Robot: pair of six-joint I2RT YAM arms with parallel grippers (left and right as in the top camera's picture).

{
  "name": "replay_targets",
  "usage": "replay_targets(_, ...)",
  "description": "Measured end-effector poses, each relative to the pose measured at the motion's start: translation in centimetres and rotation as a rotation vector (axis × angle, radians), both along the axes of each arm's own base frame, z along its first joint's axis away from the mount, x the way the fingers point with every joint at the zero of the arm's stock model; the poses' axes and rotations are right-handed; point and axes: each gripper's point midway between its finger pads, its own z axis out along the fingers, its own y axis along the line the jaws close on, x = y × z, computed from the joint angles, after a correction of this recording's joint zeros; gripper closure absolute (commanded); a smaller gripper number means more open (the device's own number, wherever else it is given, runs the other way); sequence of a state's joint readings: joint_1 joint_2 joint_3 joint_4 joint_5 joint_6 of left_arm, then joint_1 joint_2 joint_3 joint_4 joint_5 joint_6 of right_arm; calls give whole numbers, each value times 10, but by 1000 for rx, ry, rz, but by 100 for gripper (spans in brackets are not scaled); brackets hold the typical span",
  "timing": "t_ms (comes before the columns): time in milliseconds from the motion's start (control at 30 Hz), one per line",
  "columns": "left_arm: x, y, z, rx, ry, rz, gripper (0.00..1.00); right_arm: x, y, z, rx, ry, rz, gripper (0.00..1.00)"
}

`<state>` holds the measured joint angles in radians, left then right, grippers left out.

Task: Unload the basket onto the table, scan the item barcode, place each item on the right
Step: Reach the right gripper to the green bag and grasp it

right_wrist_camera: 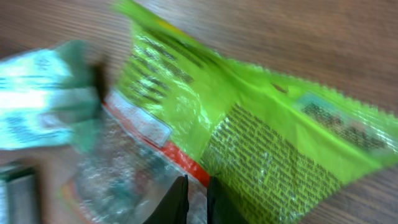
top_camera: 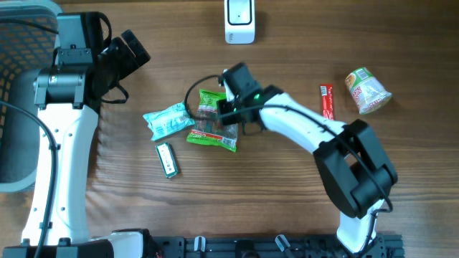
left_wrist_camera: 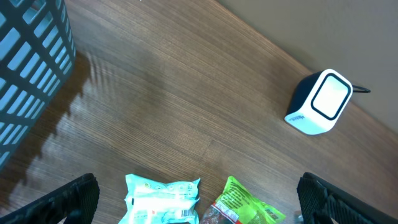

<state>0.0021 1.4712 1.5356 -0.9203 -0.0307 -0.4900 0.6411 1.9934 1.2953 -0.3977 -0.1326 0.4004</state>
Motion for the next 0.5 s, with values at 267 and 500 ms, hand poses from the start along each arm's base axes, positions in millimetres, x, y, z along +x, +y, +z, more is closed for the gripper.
replay_targets(267, 0, 0, 0, 0, 0, 0, 0, 1, -13, -14, -52, -24, -90, 35)
replay_targets(500, 0, 0, 0, 0, 0, 0, 0, 7, 5, 37, 27, -91, 9, 11)
